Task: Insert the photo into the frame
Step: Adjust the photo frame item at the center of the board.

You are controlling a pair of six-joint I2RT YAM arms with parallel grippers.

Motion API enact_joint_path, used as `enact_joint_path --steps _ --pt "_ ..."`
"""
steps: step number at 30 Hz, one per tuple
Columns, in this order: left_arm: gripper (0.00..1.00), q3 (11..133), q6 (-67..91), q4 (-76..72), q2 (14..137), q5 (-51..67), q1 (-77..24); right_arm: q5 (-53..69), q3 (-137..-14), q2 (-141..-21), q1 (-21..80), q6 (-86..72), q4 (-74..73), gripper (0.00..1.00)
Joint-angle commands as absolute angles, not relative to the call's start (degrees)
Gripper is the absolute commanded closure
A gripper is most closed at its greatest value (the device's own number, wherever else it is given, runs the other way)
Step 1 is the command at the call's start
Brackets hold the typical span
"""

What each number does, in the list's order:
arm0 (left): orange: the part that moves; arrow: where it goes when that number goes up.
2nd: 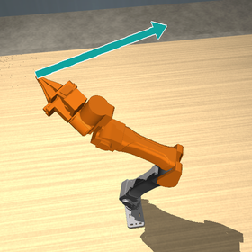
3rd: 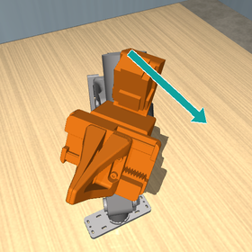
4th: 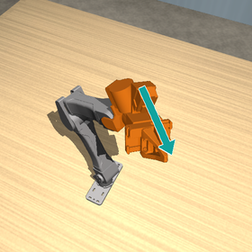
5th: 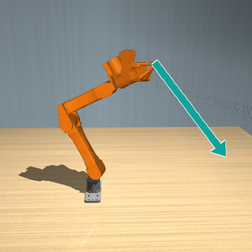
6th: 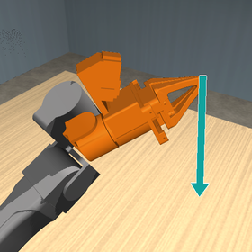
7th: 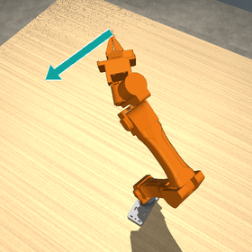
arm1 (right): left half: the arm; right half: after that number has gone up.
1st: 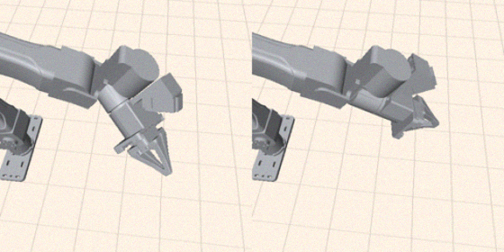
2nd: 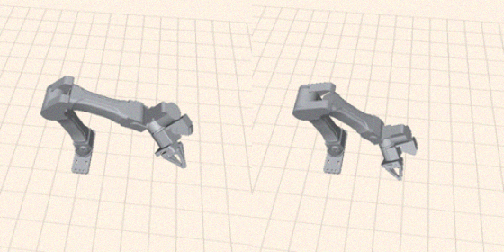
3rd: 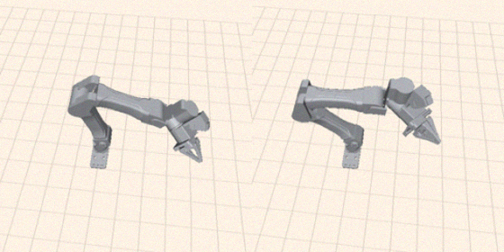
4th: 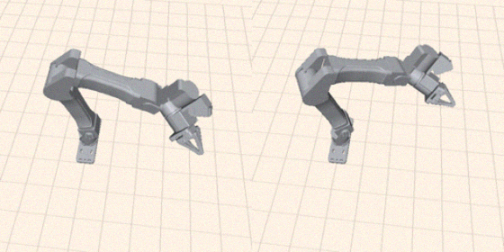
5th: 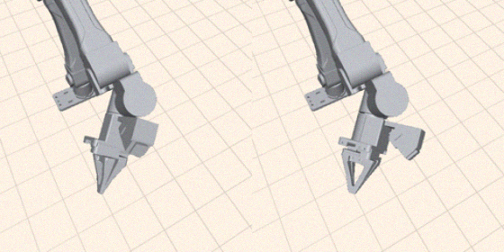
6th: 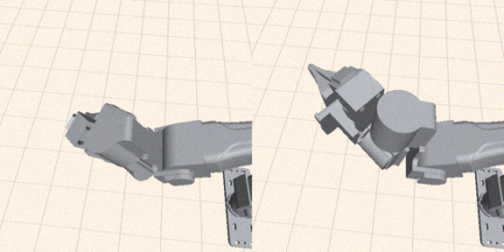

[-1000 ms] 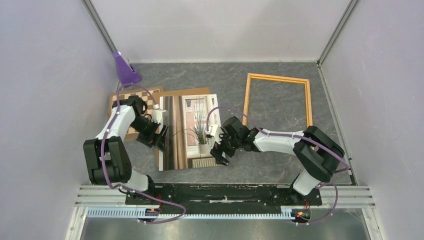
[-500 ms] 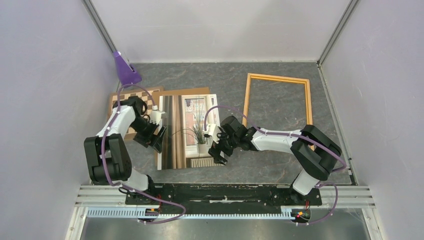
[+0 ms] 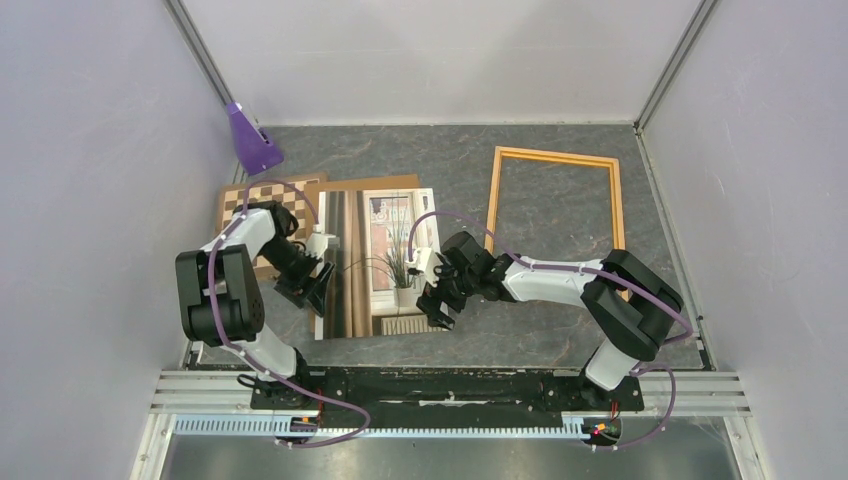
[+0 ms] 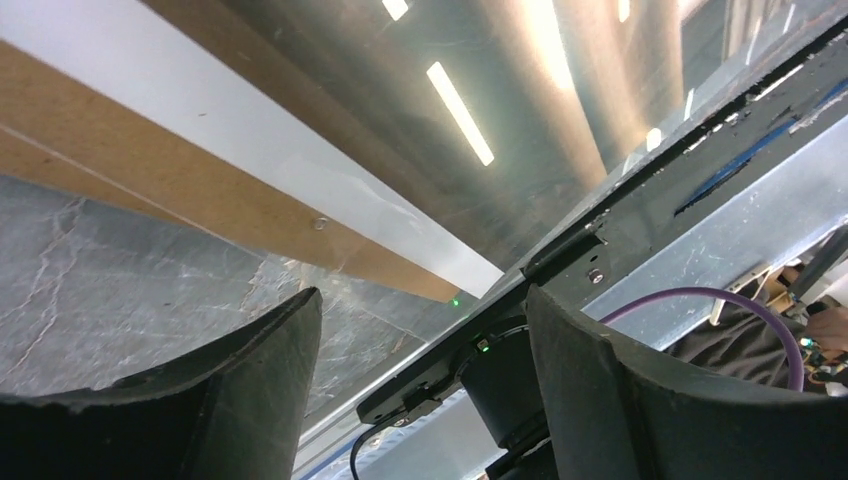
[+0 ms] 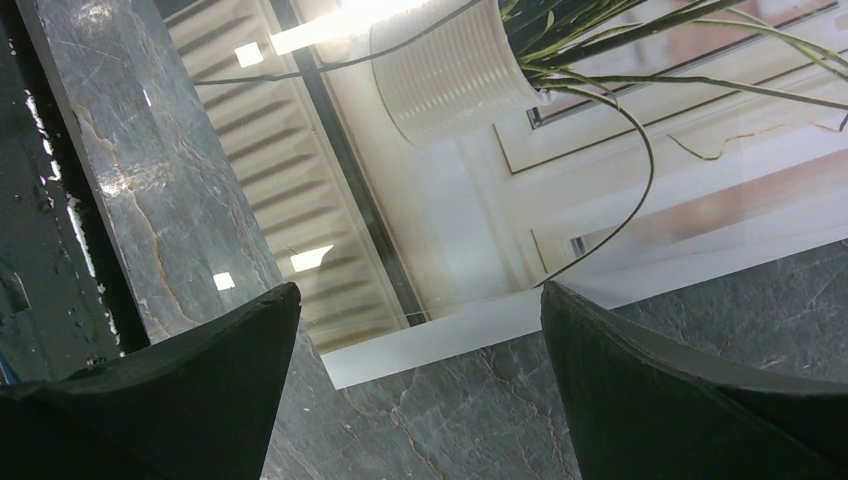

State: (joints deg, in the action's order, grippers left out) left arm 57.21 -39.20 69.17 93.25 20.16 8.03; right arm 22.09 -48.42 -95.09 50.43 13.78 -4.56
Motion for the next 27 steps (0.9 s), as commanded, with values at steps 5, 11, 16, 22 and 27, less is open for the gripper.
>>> enact_joint_path --steps 5,11,16,22,27 --pt "0.29 56.6 -45.4 74.0 93.3 24.5 8.3 21.0 -50.0 -95.3 50.8 14.8 -2.9 0.07" --pt "0.35 56.5 -45.5 74.4 92.6 24.7 8.3 21.0 -50.1 -95.5 50.8 14.8 -2.8 0.07" --pt "0.36 56.3 -45.3 73.9 93.0 23.3 8.3 21.0 -49.8 -95.2 50.8 14.9 -2.7 0.07" --pt "0.26 55.2 -44.2 71.8 92.8 20.1 8.5 21.1 -49.5 -95.2 50.8 14.8 -2.5 0.07" --pt "0.19 54.4 -43.8 70.9 92.5 19.0 8.5 21.5 -49.5 -95.1 50.8 14.9 -2.4 0.07"
